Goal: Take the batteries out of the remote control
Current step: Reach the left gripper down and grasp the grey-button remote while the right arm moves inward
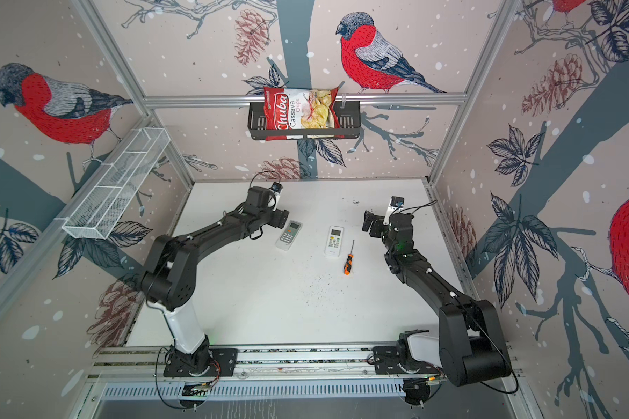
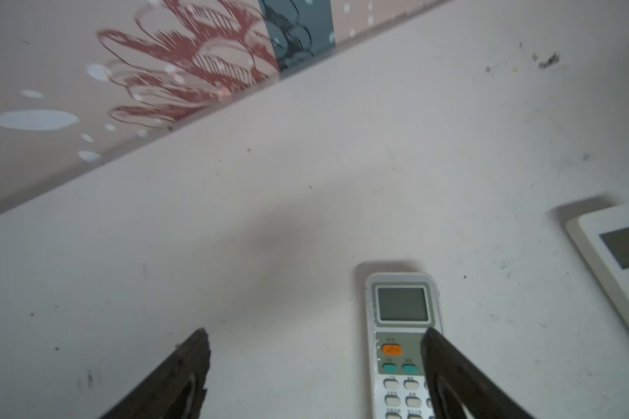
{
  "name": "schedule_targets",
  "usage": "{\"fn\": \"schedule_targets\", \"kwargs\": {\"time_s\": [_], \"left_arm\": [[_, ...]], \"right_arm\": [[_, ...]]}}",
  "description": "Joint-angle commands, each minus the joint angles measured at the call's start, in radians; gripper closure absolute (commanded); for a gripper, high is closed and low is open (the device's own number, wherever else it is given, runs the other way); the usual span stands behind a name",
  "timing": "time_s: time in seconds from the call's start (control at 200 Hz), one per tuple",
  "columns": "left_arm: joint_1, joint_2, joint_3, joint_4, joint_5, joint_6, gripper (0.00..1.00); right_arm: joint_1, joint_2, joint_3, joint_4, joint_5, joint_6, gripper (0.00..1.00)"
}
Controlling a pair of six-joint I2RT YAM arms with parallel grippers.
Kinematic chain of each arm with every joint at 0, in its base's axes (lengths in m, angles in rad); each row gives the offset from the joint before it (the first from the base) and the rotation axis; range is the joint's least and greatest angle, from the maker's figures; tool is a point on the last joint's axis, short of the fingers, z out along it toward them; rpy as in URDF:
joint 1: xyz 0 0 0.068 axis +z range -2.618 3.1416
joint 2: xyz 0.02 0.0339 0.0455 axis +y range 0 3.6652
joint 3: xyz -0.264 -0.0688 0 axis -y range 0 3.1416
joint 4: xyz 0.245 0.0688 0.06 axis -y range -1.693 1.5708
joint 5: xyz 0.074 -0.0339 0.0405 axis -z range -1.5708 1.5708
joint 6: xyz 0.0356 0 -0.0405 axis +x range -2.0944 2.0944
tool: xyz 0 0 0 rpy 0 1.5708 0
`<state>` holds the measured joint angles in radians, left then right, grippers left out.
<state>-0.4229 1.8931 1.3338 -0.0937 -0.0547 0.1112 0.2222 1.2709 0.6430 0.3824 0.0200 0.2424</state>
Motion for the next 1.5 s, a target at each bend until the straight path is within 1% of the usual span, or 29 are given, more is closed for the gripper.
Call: {"fn": "schedule_targets", "kwargs": {"time_s": [0.0, 0.18, 0.3, 0.42, 0.62, 0.886, 0.951, 1.006, 1.126, 1.161, 1.231, 1.291, 1.361, 1.446, 1.496], "left_arm": [[-0.032, 0.09, 0.112, -0.226, 0.034, 0.032, 0.1], [-0.039, 0.265, 0.349, -0.4, 0.102, 0.024, 0.11], [-0.044, 0.334, 0.44, -0.464, 0.101, 0.02, 0.11], [-0.047, 0.358, 0.466, -0.475, 0.124, 0.002, 0.13], [-0.052, 0.421, 0.535, -0.526, 0.117, -0.026, 0.18], [-0.054, 0.456, 0.533, -0.523, 0.111, -0.049, 0.24], [-0.054, 0.464, 0.537, -0.517, 0.117, -0.057, 0.27], [-0.054, 0.47, 0.539, -0.514, 0.124, -0.064, 0.31], [-0.054, 0.476, 0.545, -0.511, 0.136, -0.074, 0.47], [-0.054, 0.473, 0.545, -0.511, 0.137, -0.076, 0.5], [-0.054, 0.462, 0.541, -0.51, 0.146, -0.075, 0.56], [-0.054, 0.443, 0.535, -0.506, 0.156, -0.074, 0.58], [-0.052, 0.409, 0.536, -0.502, 0.184, -0.076, 0.6], [-0.047, 0.356, 0.539, -0.491, 0.247, -0.083, 0.61], [-0.038, 0.323, 0.538, -0.481, 0.303, -0.09, 0.61]], "right_arm": [[0.02, -0.013, 0.014, -0.039, -0.077, 0.02, 0.0], [0.042, -0.007, 0.026, -0.059, -0.118, 0.027, 0.0], [0.052, -0.005, 0.028, -0.059, -0.12, 0.032, 0.0], [0.055, -0.002, 0.04, -0.067, -0.122, 0.035, 0.0], [0.058, 0.005, 0.039, -0.053, -0.135, 0.051, 0.0], [0.063, -0.003, 0.033, -0.05, -0.14, 0.061, 0.0], [0.064, -0.009, 0.03, -0.052, -0.142, 0.062, 0.0], [0.067, -0.013, 0.028, -0.055, -0.142, 0.063, 0.0], [0.068, -0.013, 0.026, -0.067, -0.14, 0.061, 0.0], [0.068, -0.04, 0.025, -0.066, -0.141, 0.061, 0.0], [0.068, -0.046, 0.021, -0.065, -0.149, 0.063, 0.0], [0.063, -0.047, 0.019, -0.059, -0.18, 0.059, 0.0], [0.054, -0.055, 0.0, -0.026, -0.244, 0.063, 0.0], [0.026, -0.064, -0.034, 0.047, -0.349, 0.088, 0.0], [0.006, -0.063, -0.051, 0.09, -0.419, 0.109, 0.0]]}}
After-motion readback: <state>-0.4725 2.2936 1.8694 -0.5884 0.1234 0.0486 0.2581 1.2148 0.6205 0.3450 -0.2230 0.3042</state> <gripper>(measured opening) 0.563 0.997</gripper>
